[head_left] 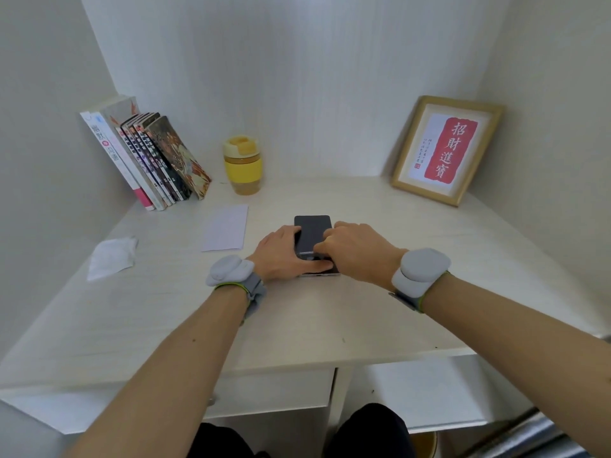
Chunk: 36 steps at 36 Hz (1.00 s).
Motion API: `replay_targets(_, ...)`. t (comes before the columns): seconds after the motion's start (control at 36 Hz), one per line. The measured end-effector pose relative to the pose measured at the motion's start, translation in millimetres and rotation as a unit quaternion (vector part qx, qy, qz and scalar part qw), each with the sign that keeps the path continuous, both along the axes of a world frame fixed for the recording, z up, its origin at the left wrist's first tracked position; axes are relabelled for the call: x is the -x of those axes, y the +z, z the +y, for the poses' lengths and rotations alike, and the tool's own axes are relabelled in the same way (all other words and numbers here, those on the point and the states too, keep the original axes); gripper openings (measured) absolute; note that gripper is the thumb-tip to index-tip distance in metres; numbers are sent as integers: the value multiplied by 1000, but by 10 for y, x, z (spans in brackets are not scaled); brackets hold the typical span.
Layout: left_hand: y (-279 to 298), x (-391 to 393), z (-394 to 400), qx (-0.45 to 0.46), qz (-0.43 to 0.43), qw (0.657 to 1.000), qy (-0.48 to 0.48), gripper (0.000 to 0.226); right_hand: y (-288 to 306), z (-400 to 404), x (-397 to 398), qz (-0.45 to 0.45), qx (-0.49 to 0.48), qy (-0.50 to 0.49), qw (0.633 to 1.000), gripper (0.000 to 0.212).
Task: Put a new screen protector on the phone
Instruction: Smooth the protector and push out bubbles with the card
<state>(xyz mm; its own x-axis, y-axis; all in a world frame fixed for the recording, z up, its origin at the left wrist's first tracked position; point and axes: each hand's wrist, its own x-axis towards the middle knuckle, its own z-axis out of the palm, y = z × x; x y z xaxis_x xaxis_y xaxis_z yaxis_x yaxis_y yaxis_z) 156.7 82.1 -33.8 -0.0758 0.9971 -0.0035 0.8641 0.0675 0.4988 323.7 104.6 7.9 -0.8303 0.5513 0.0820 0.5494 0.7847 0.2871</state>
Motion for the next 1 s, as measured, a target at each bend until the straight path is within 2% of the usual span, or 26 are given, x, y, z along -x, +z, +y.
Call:
replay_targets(0.25,130,16,-46,55,29,998,-7,105,-1,39,53,-6,5,-25,1000,26)
replay_targets(0.47,226,40,-31,92,-2,994,-54,77,7,-8,-10,-6,22,-21,1000,27)
replay_targets(0.56,290,22,-68,101,-7,993,-63,73,57,2,21,4,39,-32,999,31)
replay_targets(0.61,310,-10,-105,105,5,993,-60,82,70,14,34,9,48,-35,998,31)
replay_targets(0.67,315,-7,-116,106,18,992,-61,105,52,24,35,13,53,-34,998,30)
replay_targets(0.72,302,34,-97,114,13,992,-61,109,27,31,18,19,58,-34,998,29)
replay_targets(0.83,301,66,-63,148,-3,987,-62,90,-16,55,-11,40,76,-36,996,29)
replay_targets(0.89,266,103,-25,159,-10,986,-56,89,-31,76,-21,52,95,-37,993,28)
replay_targets(1.0,259,118,-20,147,-82,985,-24,84,-50,96,-63,61,119,-33,990,25)
